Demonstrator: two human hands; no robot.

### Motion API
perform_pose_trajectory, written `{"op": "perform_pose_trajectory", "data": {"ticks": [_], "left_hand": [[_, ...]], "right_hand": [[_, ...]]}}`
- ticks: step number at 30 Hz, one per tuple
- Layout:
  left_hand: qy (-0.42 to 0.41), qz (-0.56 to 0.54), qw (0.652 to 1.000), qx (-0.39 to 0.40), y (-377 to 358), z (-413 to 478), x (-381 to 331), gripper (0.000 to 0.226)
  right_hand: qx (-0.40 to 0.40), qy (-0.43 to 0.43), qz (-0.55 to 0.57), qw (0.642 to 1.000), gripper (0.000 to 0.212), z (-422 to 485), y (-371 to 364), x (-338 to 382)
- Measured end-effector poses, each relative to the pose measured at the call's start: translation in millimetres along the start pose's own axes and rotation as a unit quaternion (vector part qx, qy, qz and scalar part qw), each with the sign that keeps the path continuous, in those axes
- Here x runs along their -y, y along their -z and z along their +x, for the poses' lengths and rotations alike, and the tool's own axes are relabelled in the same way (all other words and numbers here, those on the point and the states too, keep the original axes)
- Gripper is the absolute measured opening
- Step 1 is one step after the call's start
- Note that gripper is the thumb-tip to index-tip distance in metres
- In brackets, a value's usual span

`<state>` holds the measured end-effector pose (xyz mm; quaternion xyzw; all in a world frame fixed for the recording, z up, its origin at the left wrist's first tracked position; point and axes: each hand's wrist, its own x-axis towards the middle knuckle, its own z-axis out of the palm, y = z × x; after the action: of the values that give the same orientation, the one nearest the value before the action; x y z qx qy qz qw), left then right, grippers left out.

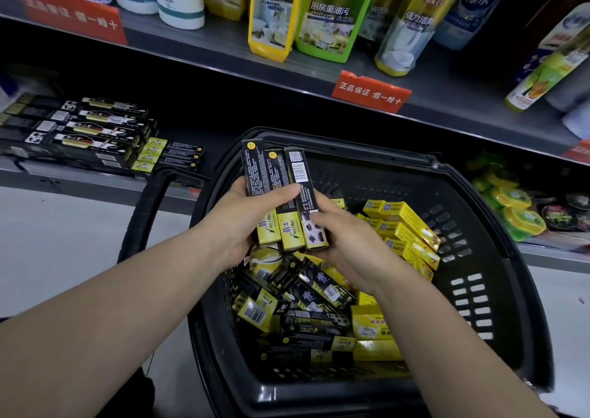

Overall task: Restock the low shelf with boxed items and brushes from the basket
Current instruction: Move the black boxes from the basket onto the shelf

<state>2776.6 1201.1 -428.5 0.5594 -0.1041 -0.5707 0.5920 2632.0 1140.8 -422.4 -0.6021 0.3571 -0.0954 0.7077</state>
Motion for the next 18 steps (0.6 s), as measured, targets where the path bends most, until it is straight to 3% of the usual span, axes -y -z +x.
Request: {"op": "perform_pose_trajectory", "data": {"ticks": [3, 9, 14, 16, 18], "left_hand": [[-0.016, 0.028, 0.999, -0.018, 6.2, -3.1, -0.2, 0.074], [-0.037, 0.053, 0.997, -0.039, 17.4, -2.7, -7.0, 0.062], [-0.049, 0.081, 0.995, -0.039, 21.9, -5.8, -8.2, 0.063], [-0.043, 0.07, 0.996, -0.036, 24.5, -5.5, -11.3, 0.061], [-0.036, 0.055, 0.997, -0.035, 27.3, -4.4, -14.8, 0.058]], "right_hand": [[-0.003, -0.006, -0.029, 1.0, 0.043, 4.1, 1.4, -7.7], [-0.002, 0.013, 0.004, 1.0, 0.027, 18.4, 16.3, 1.2], [0.013, 0.025, -0.124, 0.992, 0.062, 36.3, 4.1, -0.5], [-0.012, 0.02, -0.002, 1.0, 0.049, 39.7, 3.3, -2.6], [-0.03, -0.002, 0.172, 0.985, 0.034, 38.7, 5.3, -1.1]]}}
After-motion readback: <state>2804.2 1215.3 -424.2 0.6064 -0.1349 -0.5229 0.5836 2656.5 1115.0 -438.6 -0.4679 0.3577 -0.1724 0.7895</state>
